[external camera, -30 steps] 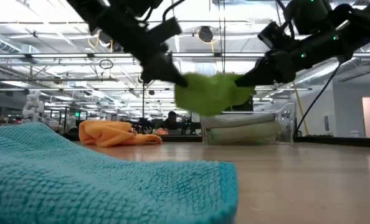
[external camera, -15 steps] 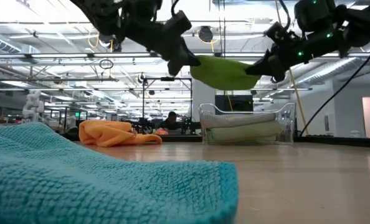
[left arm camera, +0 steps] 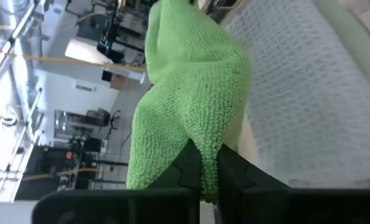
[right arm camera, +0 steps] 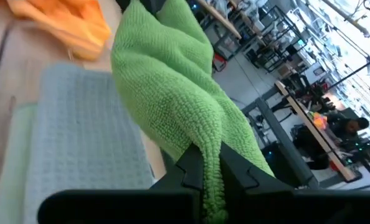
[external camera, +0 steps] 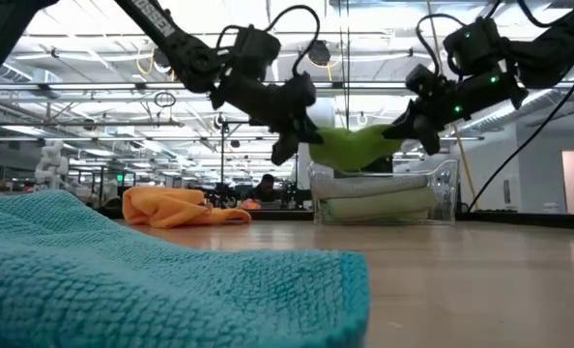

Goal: Fold microfiber towels
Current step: Put the folded green microfiber towel into the transparent bin

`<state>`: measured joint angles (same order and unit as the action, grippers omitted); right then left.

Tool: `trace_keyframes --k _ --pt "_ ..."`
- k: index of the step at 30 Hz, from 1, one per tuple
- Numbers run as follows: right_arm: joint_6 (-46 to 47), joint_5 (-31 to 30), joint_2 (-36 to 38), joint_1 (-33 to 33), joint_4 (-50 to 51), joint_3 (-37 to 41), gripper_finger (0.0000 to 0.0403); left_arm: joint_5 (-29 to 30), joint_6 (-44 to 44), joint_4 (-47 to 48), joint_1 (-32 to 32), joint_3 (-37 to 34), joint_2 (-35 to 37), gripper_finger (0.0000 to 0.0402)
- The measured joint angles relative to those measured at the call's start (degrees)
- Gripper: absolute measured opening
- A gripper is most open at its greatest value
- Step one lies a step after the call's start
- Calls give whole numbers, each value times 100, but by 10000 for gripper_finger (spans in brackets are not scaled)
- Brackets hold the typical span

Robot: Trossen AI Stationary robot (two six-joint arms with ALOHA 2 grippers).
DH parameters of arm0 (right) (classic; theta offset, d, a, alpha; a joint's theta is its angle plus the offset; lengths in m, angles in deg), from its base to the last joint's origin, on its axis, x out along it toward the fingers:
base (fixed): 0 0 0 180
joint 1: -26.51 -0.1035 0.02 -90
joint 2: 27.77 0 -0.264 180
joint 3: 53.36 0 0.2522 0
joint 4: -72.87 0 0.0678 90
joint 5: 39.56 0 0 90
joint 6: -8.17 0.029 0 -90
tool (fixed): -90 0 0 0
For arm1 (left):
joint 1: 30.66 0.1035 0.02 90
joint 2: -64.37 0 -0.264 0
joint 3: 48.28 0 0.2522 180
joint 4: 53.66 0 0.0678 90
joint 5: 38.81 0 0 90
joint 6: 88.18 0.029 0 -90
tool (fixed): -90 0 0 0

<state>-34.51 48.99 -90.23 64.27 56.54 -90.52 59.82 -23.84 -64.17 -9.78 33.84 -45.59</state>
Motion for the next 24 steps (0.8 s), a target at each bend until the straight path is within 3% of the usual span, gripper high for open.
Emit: trace_keyframes --k 8,16,24 --pt "-191 26 -146 128 215 0 9 -449 64 99 90 66 -154 20" --pt "-45 401 -148 135 487 0 12 -474 -116 742 61 67 -154 26" --pt "396 448 -148 157 925 0 65 -425 -876 887 56 69 -152 74"
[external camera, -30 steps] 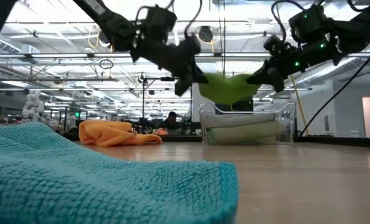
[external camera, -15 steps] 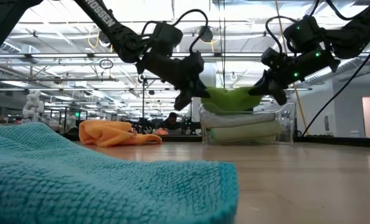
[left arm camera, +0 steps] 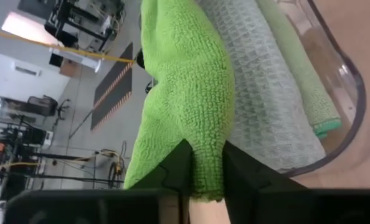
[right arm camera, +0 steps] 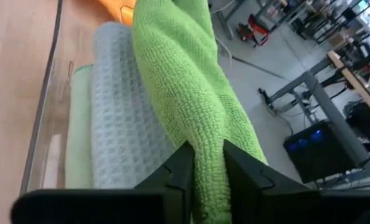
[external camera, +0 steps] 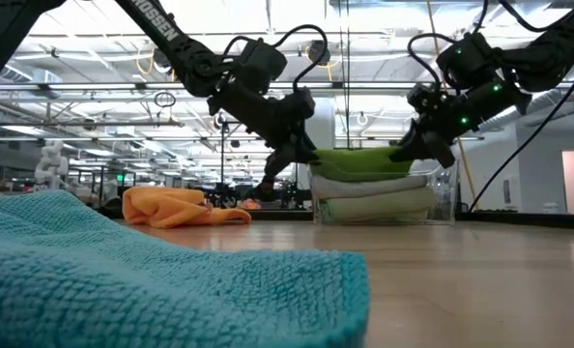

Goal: Fold microfiber towels
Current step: Put the folded green microfiber towel into the transparent bin

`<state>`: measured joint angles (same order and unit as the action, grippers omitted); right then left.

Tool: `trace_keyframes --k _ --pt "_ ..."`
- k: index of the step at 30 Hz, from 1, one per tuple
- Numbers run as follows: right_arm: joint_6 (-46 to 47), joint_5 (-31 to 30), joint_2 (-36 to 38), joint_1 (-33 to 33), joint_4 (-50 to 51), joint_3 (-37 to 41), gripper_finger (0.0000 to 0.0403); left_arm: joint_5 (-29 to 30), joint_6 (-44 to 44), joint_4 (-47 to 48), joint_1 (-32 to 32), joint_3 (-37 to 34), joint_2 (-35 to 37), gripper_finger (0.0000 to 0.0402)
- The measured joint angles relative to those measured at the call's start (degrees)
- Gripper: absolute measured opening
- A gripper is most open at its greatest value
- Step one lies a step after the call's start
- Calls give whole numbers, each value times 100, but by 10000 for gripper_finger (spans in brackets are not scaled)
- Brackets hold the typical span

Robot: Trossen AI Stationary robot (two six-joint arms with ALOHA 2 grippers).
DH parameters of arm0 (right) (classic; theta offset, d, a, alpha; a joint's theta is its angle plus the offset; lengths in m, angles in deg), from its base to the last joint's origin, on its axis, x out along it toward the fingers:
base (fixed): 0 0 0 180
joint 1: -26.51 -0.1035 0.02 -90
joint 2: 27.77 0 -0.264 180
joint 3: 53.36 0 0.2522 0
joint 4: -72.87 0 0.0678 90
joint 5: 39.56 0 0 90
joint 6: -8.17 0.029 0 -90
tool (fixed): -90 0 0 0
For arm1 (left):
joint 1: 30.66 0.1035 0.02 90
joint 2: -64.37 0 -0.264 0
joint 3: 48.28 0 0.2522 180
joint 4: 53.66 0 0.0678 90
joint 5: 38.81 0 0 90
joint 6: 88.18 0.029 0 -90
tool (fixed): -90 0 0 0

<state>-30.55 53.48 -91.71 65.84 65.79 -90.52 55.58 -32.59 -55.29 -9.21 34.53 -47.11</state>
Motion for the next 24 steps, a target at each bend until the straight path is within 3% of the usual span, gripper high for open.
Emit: trace_keyframes --k 15,21,24 --pt "664 4 0 5 162 0 126 -22 -1266 282 8 99 26 190" --pt "911 23 2 54 363 0 127 -920 -1878 1557 147 723 11 195" --pt "970 87 44 59 442 0 128 -1085 -2065 2089 183 969 2 196"
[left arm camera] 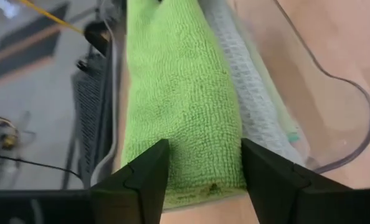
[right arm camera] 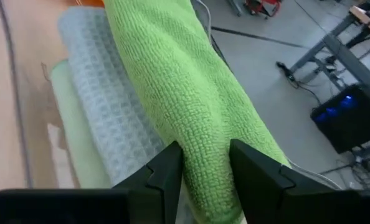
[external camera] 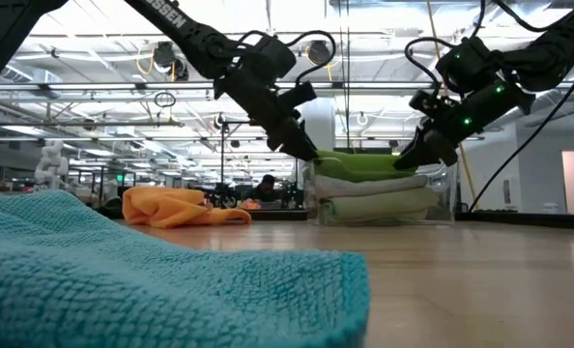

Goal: Fold microfiber towels
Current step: Put the folded green microfiber towel into the transparent bin

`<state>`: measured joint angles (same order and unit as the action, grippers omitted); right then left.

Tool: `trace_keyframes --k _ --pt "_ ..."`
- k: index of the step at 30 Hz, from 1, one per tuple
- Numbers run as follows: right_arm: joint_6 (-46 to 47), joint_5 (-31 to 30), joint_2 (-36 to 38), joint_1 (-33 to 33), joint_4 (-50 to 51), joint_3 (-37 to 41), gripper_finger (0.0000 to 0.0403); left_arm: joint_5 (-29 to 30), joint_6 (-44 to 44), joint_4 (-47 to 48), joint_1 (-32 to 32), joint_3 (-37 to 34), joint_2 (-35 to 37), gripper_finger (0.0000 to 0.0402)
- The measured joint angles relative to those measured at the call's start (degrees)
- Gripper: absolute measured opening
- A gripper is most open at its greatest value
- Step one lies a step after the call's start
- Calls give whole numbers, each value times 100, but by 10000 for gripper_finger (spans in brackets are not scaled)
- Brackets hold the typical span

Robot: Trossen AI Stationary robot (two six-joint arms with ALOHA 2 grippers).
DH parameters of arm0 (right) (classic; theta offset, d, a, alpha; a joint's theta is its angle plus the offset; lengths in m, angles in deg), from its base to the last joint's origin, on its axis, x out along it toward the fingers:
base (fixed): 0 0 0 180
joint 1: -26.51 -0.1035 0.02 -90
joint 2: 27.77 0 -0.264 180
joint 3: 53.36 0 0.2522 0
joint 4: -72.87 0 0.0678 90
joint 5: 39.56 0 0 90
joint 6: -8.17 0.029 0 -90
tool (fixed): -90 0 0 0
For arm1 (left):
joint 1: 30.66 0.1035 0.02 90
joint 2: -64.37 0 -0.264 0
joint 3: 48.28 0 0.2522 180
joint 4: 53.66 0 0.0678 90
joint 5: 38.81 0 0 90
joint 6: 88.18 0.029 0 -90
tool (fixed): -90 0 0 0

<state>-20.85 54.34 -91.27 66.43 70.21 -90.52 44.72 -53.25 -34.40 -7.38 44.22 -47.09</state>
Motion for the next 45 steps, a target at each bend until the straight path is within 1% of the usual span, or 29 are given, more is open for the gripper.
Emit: trace_keyframes --k 3,7,13,20,24,26,28,29,31,33,34,35,38,39,41,43,45 --pt "156 220 101 2 24 0 128 -19 -101 462 22 196 -7 196" --pt "385 232 212 2 234 -2 128 -19 -233 1001 26 473 -7 196" --pt "732 389 247 11 507 -6 128 -356 -669 1223 22 735 -7 196" --pt "781 369 565 15 840 -219 140 -346 -1010 2001 24 1090 -7 196" --pt "884 394 714 15 776 -428 151 -443 -1416 1929 -32 1276 -5 195" --pt "923 705 718 25 605 -506 152 -501 -1524 1742 -92 1276 -4 195" --pt "1154 1420 560 49 -2 -525 144 -456 -1538 1661 -149 1276 -4 195" --pt "1331 1795 430 55 -385 -534 136 -331 -1543 1662 -180 1276 -3 195" --pt "1548 2359 92 59 -961 -540 115 230 -1803 1730 -216 1275 59 192" --pt "1745 2528 -271 63 -1349 -543 91 775 -2174 2118 -178 1254 305 183" --pt "1807 2628 -471 63 -1471 -598 79 908 -2264 2118 -160 1258 450 176" --pt "1846 2728 -688 63 -1595 -704 67 943 -2368 2058 -131 1215 642 168" --pt "1893 2940 -1376 52 -1747 -1143 33 965 -2679 1877 -150 735 1183 145" --pt "1877 2943 -1589 52 -1722 -1281 23 983 -2784 1709 -184 500 1361 137" --pt "1777 3059 -1990 60 -1707 -1538 7 1245 -2996 1462 -293 -73 1731 125" --pt "1706 3346 -2318 98 -1719 -1771 3 1557 -3122 826 -404 -633 2113 114" --pt "1715 3626 -2678 112 -1762 -2005 6 1828 -3258 399 -514 -1224 2438 107"
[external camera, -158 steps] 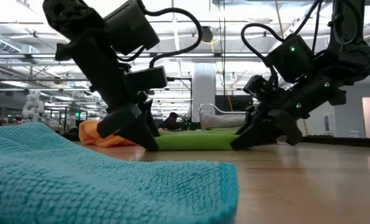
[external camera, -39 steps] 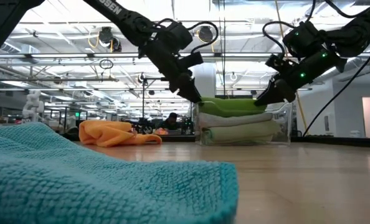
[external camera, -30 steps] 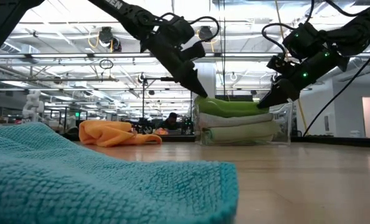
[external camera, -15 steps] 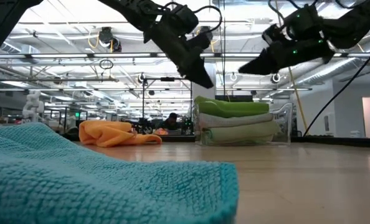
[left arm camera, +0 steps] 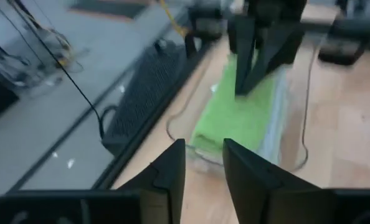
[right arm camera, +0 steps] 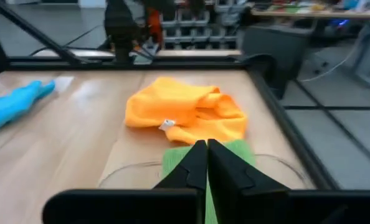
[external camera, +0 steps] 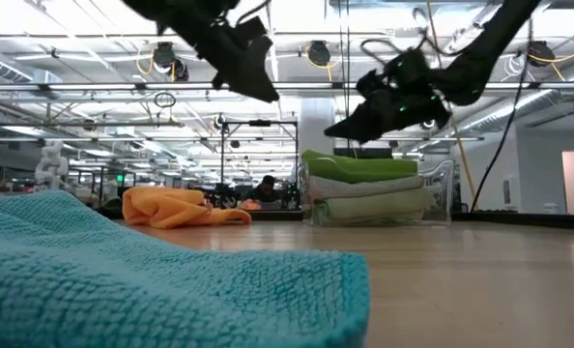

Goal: Fold microfiber towels
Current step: Put the folded green microfiber towel into the transparent bin

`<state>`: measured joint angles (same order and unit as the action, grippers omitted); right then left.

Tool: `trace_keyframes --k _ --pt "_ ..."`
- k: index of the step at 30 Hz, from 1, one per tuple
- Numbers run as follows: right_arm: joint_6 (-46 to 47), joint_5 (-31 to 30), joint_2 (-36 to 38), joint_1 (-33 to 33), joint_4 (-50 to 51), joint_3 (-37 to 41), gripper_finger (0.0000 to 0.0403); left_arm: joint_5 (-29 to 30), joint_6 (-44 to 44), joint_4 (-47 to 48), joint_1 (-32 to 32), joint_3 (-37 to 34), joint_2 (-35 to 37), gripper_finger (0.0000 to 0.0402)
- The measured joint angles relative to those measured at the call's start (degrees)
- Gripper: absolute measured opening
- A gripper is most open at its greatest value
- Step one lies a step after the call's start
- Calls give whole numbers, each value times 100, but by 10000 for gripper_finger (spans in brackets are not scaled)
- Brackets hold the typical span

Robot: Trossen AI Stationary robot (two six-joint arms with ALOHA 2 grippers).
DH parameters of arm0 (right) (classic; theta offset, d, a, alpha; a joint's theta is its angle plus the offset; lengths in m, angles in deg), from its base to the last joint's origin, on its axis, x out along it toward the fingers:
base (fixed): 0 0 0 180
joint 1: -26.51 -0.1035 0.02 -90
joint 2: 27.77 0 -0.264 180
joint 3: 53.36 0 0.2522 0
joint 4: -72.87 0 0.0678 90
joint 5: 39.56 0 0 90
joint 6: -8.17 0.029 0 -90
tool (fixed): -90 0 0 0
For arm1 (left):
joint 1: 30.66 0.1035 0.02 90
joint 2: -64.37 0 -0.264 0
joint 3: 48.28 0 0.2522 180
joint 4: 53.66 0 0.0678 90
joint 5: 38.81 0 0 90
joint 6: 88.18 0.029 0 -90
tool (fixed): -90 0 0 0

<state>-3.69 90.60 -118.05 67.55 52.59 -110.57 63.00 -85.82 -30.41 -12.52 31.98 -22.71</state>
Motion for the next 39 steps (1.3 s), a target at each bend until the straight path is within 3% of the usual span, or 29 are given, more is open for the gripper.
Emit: trace_keyframes --k 6,10,12,21,32,39 --pt "127 199 -707 22 131 -249 1 134 -326 -1435 -317 -1361 626 102" --pt "158 -16 -946 3 296 -268 1 212 -361 -1830 -444 -1767 731 102" --pt "155 -299 -1044 -17 361 -281 1 253 -357 -1860 -486 -1784 729 102" --pt "47 -555 -1454 -109 551 -286 0 435 -197 -1825 -552 -1797 732 102" --pt "0 -566 -318 -138 789 -268 0 483 -209 -1665 -548 -1797 731 102" --pt "-65 -576 -699 -177 383 -268 0 483 -357 -1750 -659 -1797 731 102"
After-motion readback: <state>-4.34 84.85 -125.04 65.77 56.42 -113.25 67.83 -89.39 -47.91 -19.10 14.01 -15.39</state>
